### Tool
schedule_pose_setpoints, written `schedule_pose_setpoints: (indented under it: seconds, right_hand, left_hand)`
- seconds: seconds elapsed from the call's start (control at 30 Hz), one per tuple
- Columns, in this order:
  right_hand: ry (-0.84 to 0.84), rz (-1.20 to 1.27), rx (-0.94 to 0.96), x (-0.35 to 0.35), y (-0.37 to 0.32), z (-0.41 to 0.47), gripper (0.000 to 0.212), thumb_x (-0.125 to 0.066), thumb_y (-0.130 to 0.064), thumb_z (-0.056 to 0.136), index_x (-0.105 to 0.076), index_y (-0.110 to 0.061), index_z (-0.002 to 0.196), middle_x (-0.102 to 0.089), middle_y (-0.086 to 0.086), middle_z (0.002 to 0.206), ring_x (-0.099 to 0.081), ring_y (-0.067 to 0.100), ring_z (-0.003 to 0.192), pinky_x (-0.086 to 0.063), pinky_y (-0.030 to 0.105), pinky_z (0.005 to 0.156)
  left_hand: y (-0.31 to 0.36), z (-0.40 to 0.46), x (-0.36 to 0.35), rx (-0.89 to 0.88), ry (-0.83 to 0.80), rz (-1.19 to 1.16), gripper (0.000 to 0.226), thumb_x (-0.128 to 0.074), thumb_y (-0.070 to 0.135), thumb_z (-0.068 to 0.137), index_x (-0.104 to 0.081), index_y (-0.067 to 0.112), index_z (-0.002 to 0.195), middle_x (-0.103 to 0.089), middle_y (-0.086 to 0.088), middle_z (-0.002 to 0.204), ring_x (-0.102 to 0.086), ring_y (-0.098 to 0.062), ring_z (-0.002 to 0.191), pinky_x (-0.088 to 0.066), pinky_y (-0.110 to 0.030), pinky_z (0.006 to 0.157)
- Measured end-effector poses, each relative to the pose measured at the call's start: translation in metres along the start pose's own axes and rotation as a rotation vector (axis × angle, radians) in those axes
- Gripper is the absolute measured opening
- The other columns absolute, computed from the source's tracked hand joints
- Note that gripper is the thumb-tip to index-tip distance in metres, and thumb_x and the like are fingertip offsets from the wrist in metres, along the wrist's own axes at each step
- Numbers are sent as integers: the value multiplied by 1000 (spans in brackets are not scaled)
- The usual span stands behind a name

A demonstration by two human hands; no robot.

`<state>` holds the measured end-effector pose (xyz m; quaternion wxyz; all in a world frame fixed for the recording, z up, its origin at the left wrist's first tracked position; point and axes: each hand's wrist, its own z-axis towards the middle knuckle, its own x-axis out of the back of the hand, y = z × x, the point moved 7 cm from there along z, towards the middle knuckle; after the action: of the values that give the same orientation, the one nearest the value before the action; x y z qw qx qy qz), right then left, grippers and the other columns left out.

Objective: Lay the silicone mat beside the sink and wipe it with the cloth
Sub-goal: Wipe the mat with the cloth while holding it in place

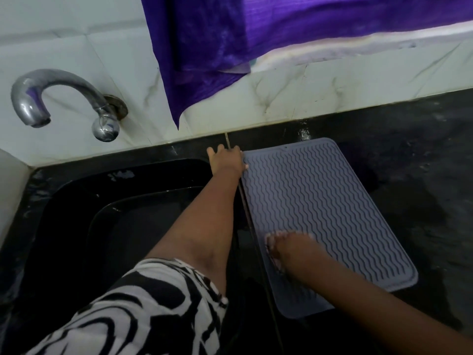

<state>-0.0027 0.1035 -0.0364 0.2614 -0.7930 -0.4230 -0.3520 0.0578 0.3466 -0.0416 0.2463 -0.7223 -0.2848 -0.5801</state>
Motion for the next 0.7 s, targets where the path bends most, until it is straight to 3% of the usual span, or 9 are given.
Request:
schedule_pose_setpoints:
  seconds: [0.1,0.17,0.23,0.3,0.37,0.43,0.6,0.67,0.7]
  right_hand:
    - [-199,203,-56,28,1,-17,22,-55,-22,94,-65,-13,112,-65,9,107,-66,27,94,-55,35,73]
    - [-88,257,-35,65,6,-1,30,-55,-20,95,-60,-21,124,-58,5,105,-63,21,84,-54,29,66]
    - [107,143,41,87,4,23,46,-49,-15,97,-43,-24,142,-52,9,129,-57,25,110,-48,33,91]
    - [188,-22,52,72,0,43,55,-48,-15,95,-32,-19,148,-36,12,151,-36,30,137,-27,43,115]
    - [159,-130,17,37,3,54,64,-44,-22,96,-15,-16,153,-16,13,160,-15,35,147,-12,54,120]
    - [140,-202,37,4,7,51,71,-44,-28,96,-5,-16,154,-7,15,162,-9,38,147,-9,59,119]
    - [-73,-202,-32,-60,-1,-12,66,-50,-37,90,-21,-22,147,-32,11,150,-34,36,135,-23,64,110]
    - [-152,-133,8,-62,0,-42,49,-52,-31,91,-41,-19,137,-49,12,138,-51,31,122,-42,56,101]
    - [-177,-44,19,-51,7,-53,35,-53,-30,92,-54,-21,125,-59,10,125,-60,26,106,-53,46,88]
  left_hand:
    - [7,-12,2,-93,-61,-59,72,-48,54,91,-20,25,151,-43,-10,145,-26,-27,140,-14,-54,110]
    - [13,-24,8,-167,-7,-160,70,-48,54,91,-22,25,150,-38,-13,148,-20,-25,143,-14,-53,111]
    - [18,-38,13,-196,109,-221,45,-49,45,92,-47,28,134,-52,-11,135,-28,-24,137,-21,-48,106]
    - [24,-53,-2,-157,87,-198,27,-48,38,93,-59,31,117,-60,-10,122,-36,-26,127,-24,-46,103]
    - [24,-67,-27,-113,-23,-170,37,-41,40,96,-48,31,131,-56,-12,131,-32,-29,132,-20,-48,109]
    - [21,-71,-42,-90,-79,-160,51,-31,45,99,-24,29,148,-41,-14,148,-18,-34,143,-11,-49,116]
    - [26,-78,-38,-114,-41,-137,51,-25,40,103,-18,26,152,-30,-6,157,-12,-30,147,-5,-49,117]
    - [29,-80,-35,-122,-34,-109,50,-24,38,104,-19,26,152,-21,2,160,-11,-28,147,-5,-49,117]
    - [29,-80,-34,-120,-50,-88,50,-22,38,104,-17,26,152,-15,5,162,-8,-28,147,-5,-50,117]
